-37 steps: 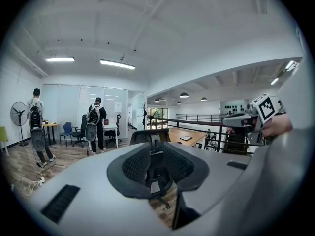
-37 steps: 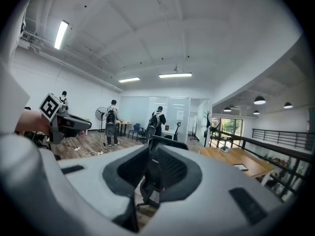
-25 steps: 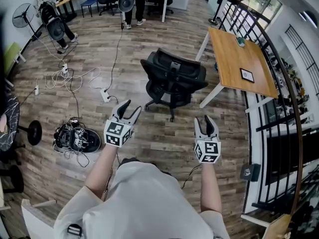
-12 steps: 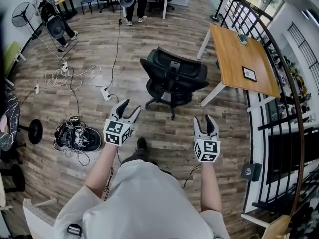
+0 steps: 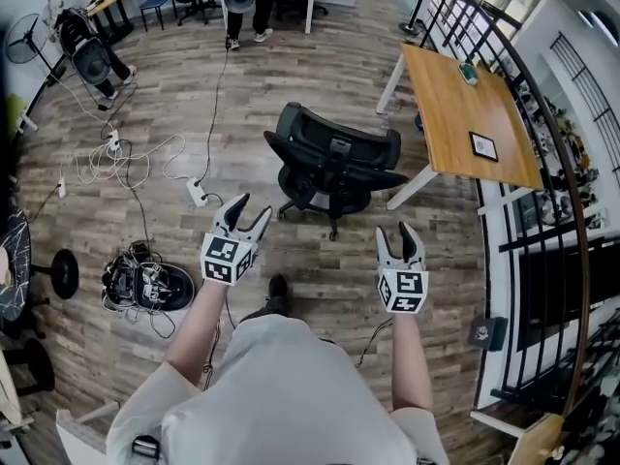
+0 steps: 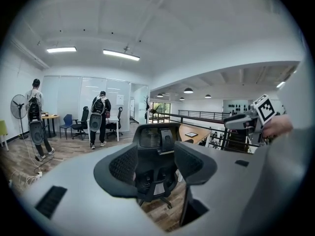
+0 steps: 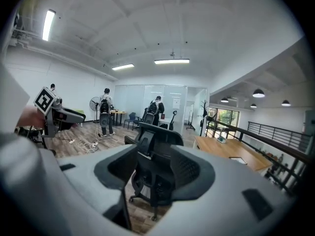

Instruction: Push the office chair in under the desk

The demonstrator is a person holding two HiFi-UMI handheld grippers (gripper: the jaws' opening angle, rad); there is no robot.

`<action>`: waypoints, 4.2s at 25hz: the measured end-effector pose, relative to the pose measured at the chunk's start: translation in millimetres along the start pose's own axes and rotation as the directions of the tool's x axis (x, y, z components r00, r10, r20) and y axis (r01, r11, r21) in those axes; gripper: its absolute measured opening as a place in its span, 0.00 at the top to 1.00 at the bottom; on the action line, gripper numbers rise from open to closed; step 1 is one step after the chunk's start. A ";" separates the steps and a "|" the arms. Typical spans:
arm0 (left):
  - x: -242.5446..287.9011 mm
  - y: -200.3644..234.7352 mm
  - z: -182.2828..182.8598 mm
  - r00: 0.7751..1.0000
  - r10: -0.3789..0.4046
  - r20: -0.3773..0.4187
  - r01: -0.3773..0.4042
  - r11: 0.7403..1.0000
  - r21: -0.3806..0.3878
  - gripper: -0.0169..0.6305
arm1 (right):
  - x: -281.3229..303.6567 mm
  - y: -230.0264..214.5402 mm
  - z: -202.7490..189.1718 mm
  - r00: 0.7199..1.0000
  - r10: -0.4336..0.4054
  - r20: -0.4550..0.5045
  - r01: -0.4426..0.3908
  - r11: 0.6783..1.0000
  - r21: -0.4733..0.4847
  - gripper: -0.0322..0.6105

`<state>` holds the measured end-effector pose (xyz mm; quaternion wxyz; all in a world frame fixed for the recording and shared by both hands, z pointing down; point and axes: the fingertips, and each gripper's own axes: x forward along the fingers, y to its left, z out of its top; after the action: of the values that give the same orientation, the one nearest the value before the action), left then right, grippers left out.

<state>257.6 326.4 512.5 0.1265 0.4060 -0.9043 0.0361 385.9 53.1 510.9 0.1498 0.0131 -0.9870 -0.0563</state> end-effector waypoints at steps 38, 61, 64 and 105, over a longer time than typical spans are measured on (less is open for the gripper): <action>241.6 87.8 -56.4 0.874 -0.158 -0.460 0.440 0.660 0.609 0.62 | 180.4 -97.1 -67.3 0.899 0.043 -0.435 -0.207 0.918 -0.338 0.65; 322.9 135.8 -158.8 0.663 0.129 -0.737 0.690 0.274 0.669 0.63 | 253.4 -116.7 -175.3 0.628 0.160 -0.761 -0.691 0.563 -0.453 0.60; 330.8 139.9 -163.1 0.656 0.162 -0.737 0.707 0.210 0.675 0.76 | 262.1 -115.0 -179.2 0.638 0.155 -0.754 -0.707 0.506 -0.494 0.65; 411.7 188.9 -141.6 0.683 0.253 -0.685 0.598 0.346 0.724 0.79 | 395.4 -161.1 -161.4 0.764 0.045 -0.643 -0.616 0.347 -0.708 0.82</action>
<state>-117.4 177.7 762.5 0.2125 0.4596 -0.5411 0.6715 57.8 -141.2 761.8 0.4005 -0.2646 -0.6979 -0.5316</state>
